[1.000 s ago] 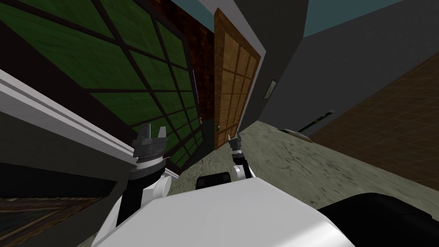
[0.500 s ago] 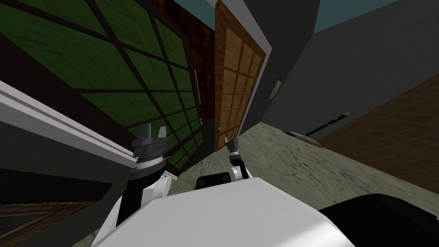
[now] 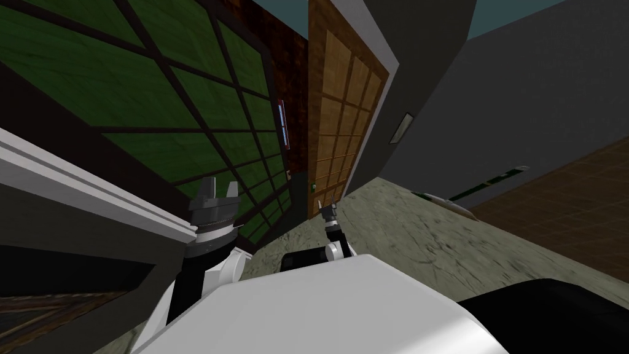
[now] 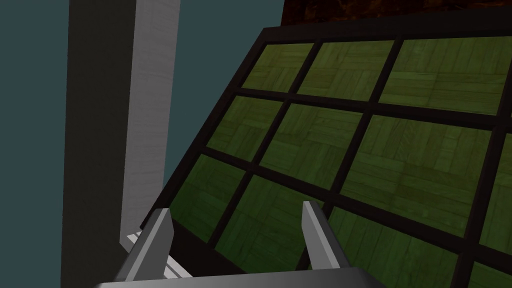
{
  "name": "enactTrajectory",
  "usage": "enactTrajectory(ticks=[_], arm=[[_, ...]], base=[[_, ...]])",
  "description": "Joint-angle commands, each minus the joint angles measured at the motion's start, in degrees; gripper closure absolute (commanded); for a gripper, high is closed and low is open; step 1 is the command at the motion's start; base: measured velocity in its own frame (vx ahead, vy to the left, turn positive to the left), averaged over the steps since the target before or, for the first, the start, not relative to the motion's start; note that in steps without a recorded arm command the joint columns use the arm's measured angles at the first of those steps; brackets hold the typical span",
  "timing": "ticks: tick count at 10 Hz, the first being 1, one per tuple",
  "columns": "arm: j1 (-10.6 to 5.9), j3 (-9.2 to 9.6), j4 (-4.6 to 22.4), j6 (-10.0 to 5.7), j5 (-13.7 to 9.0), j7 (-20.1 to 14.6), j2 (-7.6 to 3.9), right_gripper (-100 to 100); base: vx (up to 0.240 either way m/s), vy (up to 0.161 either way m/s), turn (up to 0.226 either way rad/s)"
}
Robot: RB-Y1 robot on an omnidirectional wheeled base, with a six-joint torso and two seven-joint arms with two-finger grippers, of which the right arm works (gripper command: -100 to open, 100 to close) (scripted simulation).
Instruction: Push the door open
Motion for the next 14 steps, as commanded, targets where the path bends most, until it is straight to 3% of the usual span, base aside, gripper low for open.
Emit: enactTrajectory(ticks=[1, 14], arm=[[-0.74, 1.21, 2.2, -0.69, -1.1, -2.0, 0.09, -100], [-6.09, 10.22, 20.2, -6.82, -9.2, -17.2, 0.24, -100]], base=[[0.071, -0.095, 0.088], [0.081, -0.083, 0.084]])
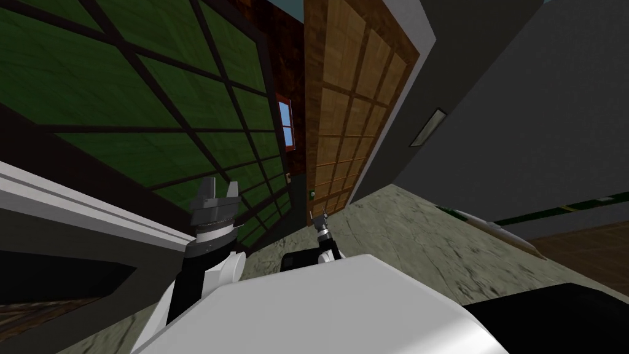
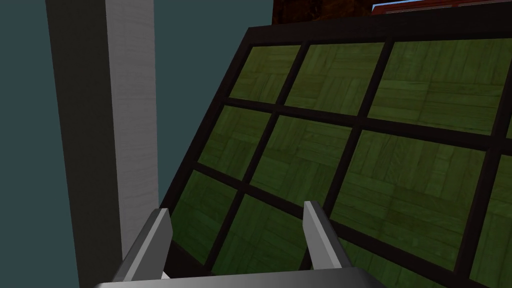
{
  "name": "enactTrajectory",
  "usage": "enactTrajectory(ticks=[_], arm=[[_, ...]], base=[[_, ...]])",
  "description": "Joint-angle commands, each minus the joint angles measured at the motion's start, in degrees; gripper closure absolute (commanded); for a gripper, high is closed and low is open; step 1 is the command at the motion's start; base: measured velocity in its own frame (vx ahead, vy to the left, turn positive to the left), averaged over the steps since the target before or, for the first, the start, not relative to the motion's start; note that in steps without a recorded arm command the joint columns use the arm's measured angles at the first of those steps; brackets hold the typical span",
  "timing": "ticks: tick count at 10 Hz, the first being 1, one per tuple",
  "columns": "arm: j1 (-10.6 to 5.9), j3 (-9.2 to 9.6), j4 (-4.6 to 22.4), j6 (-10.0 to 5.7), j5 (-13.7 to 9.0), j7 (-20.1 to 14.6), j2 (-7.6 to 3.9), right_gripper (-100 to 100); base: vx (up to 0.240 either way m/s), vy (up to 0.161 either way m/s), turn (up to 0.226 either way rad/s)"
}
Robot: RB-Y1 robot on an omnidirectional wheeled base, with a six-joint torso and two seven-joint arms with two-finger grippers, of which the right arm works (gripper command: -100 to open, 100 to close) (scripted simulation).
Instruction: Push the door open
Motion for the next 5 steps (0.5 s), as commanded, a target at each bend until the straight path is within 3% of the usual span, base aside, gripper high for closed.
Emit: enactTrajectory(ticks=[1, 5], arm=[[-0.47, 1.08, 2.0, -0.8, -0.9, -1.9, -0.05, -100], [-1.88, 3.45, 6.7, -2.42, -3.1, -6.0, 0.25, -100]], base=[[0.063, -0.09, 0.063], [0.068, -0.082, 0.071]])
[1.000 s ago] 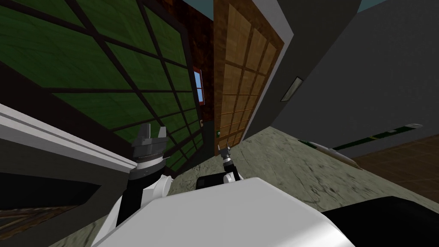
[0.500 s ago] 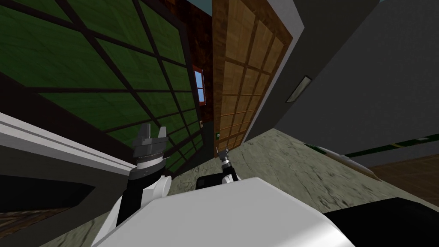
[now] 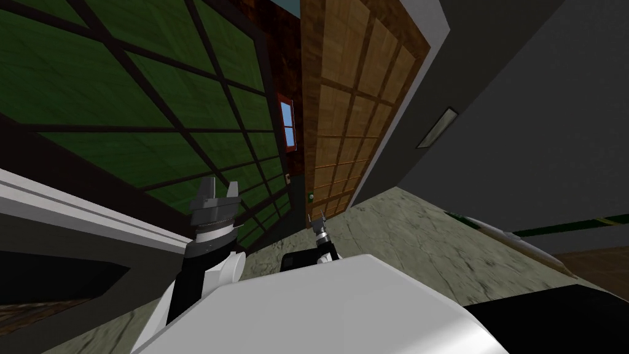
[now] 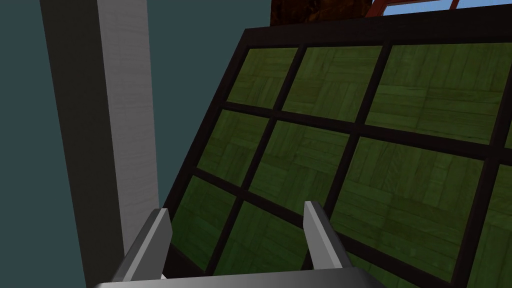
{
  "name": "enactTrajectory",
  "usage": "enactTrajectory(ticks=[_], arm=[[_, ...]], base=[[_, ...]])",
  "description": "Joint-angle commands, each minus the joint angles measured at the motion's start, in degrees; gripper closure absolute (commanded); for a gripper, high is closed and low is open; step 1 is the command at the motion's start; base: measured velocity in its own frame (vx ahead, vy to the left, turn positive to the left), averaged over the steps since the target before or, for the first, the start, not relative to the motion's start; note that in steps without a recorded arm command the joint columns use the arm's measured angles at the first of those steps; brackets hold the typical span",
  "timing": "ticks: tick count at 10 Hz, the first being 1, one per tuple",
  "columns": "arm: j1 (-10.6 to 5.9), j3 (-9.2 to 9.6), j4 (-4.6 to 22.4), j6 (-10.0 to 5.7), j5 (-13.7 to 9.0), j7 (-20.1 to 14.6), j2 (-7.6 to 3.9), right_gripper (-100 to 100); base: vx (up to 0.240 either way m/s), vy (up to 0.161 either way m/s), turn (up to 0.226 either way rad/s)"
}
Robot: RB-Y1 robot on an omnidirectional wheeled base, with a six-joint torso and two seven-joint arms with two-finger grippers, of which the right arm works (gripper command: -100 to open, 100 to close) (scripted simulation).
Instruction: Push the door open
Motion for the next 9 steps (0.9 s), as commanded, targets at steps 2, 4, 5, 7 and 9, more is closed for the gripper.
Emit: enactTrajectory(ticks=[2, 4, 5, 7, 9], arm=[[-0.77, 1.47, 2.9, -1.12, -1.2, -2.5, 0.24, -100], [-1.66, 2.96, 5.9, -2.13, -2.6, -5.0, 0.52, -100], [-1.9, 3.37, 6.7, -2.41, -3.0, -5.7, 0.62, -100], [-2.82, 4.92, 9.8, -3.46, -4.4, -8.4, 1.0, -100], [-3.32, 5.77, 11.5, -4.04, -5.2, -9.8, 1.26, -100]], base=[[0.071, -0.078, 0.061], [0.078, -0.097, 0.101], [0.073, -0.086, 0.031], [0.084, -0.085, 0.086], [0.068, -0.071, 0.048]])
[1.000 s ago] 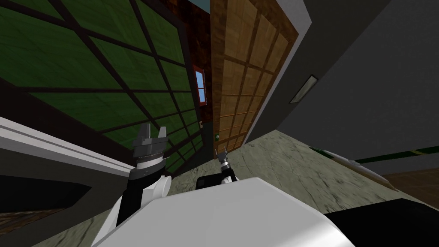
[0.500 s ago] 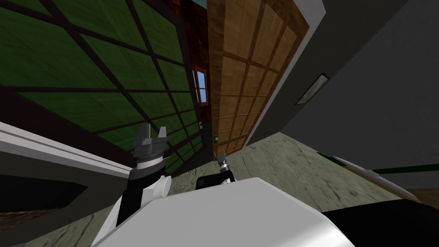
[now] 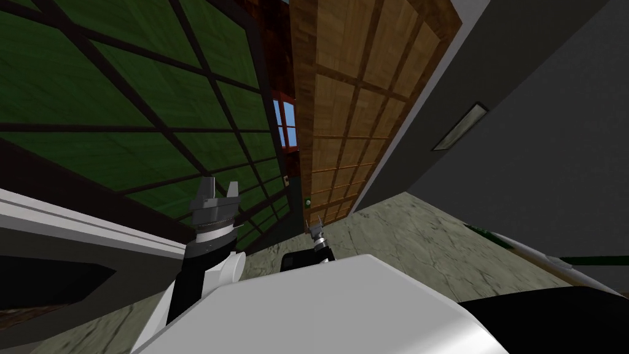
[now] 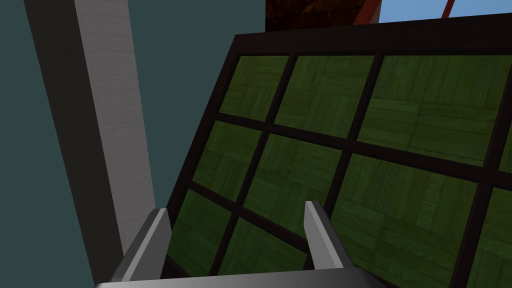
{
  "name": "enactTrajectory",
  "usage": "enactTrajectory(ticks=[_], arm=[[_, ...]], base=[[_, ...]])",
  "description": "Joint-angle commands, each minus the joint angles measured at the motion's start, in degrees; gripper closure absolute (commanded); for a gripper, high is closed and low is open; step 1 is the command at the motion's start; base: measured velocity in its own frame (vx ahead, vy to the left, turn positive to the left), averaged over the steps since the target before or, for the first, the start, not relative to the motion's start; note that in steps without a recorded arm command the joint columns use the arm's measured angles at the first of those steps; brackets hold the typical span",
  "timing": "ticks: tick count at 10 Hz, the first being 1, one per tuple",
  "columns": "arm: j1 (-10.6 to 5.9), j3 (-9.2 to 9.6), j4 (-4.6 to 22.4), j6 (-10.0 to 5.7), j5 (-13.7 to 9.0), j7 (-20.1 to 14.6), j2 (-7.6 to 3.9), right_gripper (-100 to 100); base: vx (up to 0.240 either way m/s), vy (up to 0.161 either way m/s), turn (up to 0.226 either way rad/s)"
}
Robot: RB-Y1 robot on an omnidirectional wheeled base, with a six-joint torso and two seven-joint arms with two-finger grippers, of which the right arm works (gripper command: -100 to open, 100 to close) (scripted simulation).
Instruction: Push the door open
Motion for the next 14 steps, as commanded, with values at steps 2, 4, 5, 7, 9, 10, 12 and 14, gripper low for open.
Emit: enactTrajectory(ticks=[2, 4, 5, 7, 9, 10, 12, 14], arm=[[-0.74, 1.11, 2.6, -1.09, -0.9, -2.0, 0.43, -100], [-0.93, 0.66, 2.6, -1.02, -0.8, -1.9, 0.02, -100], [-0.99, 0.61, 2.7, -1.03, -0.8, -1.9, -0.05, -100], [-1.25, 0.34, 3.0, -1.1, -0.9, -2.1, -0.22, -100], [-1.52, 0.07, 3.4, -1.17, -1.1, -2.4, -0.19, -100], [-1.65, -0.05, 3.5, -1.2, -1.1, -2.5, -0.11, -100], [-1.89, -0.3, 3.8, -1.26, -1.2, -2.7, 0.21, -100], [-1.88, -0.22, 3.9, -1.3, -1.2, -2.7, 0.14, 100]], base=[[0.05, -0.06, 0.048], [0.071, -0.008, 0.022], [0.181, 0.034, 0.025], [0.173, 0.047, 0.019], [0.183, 0.052, 0.028], [0.205, 0.052, 0.017], [0.181, 0.028, 0.025], [0.027, 0.005, -0.001]])
